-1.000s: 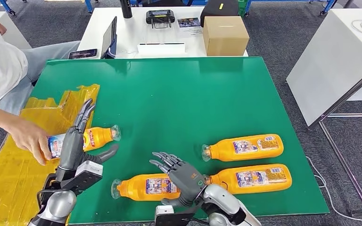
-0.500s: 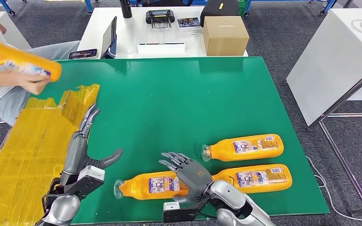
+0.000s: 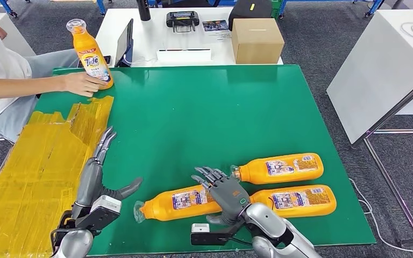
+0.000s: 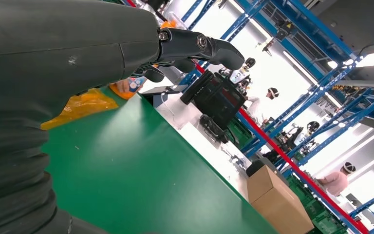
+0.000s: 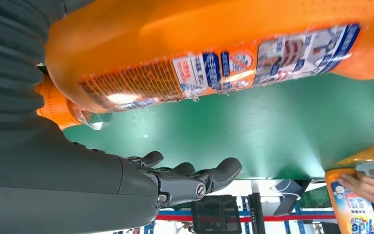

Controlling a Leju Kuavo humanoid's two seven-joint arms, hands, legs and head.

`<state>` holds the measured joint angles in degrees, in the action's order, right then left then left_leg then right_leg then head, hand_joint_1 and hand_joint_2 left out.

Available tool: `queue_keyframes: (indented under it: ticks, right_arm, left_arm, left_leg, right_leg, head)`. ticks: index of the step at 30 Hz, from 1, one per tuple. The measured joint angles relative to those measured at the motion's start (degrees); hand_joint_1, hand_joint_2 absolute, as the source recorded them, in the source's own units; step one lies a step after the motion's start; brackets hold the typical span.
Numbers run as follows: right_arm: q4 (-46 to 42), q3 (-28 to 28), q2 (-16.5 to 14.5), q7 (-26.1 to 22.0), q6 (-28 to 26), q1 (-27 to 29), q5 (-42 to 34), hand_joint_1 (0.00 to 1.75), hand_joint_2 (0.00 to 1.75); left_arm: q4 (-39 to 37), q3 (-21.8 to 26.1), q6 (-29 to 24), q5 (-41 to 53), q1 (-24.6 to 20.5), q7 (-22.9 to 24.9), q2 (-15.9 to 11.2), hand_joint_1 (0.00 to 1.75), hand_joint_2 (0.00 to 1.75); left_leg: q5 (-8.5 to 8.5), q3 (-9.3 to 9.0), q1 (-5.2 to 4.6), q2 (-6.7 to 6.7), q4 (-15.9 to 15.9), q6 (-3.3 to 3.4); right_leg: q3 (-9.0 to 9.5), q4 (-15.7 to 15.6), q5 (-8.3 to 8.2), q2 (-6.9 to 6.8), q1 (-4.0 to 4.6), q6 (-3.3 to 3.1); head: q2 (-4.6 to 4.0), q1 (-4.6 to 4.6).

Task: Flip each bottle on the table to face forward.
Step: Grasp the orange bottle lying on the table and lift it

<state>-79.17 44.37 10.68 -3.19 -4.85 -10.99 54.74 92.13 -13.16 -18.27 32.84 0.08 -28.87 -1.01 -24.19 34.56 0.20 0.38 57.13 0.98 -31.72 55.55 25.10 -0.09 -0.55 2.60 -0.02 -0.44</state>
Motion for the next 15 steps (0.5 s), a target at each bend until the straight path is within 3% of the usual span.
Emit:
queue_keyframes:
  ticks: [15]
  right_arm:
    - [0.0, -0.2, 0.2, 0.0, 0.0, 0.0, 0.0, 0.0, 1.75]
  left_arm:
    - [0.0, 0.0, 0.0, 0.0, 0.2, 0.0, 0.0, 0.0, 1.75]
  left_leg:
    - [0.0, 0.0, 0.0, 0.0, 0.0, 0.0]
  right_leg:
    - [0.0, 0.0, 0.0, 0.0, 0.0, 0.0]
  head:
    - [0.0, 0.0]
